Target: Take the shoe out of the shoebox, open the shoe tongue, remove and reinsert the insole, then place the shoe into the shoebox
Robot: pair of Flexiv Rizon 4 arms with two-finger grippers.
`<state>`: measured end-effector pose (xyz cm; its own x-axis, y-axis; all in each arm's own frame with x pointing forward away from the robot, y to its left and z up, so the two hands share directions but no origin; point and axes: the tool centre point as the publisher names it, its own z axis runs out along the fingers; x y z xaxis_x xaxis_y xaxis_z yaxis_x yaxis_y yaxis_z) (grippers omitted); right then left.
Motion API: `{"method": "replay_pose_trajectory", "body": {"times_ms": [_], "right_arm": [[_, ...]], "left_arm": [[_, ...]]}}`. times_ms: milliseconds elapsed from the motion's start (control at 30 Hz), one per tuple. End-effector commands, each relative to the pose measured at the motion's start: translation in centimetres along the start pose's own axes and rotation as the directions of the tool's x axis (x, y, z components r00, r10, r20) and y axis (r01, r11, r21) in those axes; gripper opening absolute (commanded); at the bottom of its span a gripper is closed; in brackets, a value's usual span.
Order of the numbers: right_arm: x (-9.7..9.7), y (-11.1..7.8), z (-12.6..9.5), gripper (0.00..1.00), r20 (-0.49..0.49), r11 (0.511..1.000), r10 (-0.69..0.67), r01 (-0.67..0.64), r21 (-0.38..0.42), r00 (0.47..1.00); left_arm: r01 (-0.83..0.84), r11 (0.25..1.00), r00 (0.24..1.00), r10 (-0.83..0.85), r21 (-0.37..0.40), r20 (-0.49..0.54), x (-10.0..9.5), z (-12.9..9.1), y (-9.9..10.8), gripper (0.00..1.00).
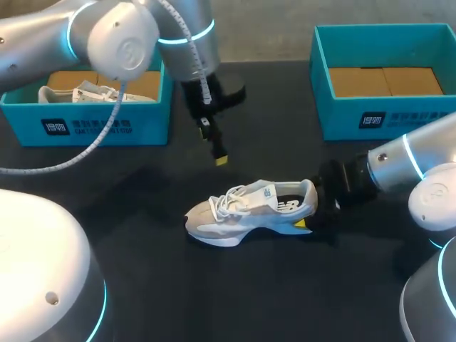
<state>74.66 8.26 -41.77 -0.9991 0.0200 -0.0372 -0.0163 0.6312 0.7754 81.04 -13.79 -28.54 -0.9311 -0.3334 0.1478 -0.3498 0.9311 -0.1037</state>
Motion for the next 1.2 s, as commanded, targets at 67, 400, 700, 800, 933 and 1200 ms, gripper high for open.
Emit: {"method": "replay_pose_trajectory", "body": {"times_ms": [67, 400, 700, 800, 933, 1200], "right_arm": [[0.0, 0.1, 0.2, 0.0, 0.002, 1.0, 0.0, 0.0, 0.003, 1.0], [0.0, 0.1, 0.2, 0.0, 0.002, 1.0, 0.0, 0.0, 0.003, 1.0], [0.0, 0.1, 0.2, 0.0, 0.002, 1.0, 0.0, 0.0, 0.003, 1.0], [0.0, 0.1, 0.2, 0.0, 0.002, 1.0, 0.0, 0.0, 0.003, 1.0], [0.0, 0.1, 0.2, 0.0, 0.002, 1.0, 0.0, 0.0, 0.003, 1.0], [0.0, 0.1, 0.2, 0.0, 0.002, 1.0, 0.0, 0.0, 0.003, 1.0]], "left_arm": [[0.0, 1.0, 1.0, 0.0, -0.019, -0.004, -0.2, 0.1, -0.5, 1.0], [0.0, 1.0, 1.0, 0.0, -0.019, -0.004, -0.2, 0.1, -0.5, 1.0], [0.0, 1.0, 1.0, 0.0, -0.019, -0.004, -0.2, 0.1, -0.5, 1.0], [0.0, 1.0, 1.0, 0.0, -0.019, -0.004, -0.2, 0.1, -0.5, 1.0], [0.087, 0.996, 0.996, -0.087, 0.002, -0.003, -0.8, -0.3, -0.4, 1.0], [0.323, 0.946, 0.946, -0.322, 0.026, -0.029, -1.2, -0.4, 0.1, 1.0]]}}
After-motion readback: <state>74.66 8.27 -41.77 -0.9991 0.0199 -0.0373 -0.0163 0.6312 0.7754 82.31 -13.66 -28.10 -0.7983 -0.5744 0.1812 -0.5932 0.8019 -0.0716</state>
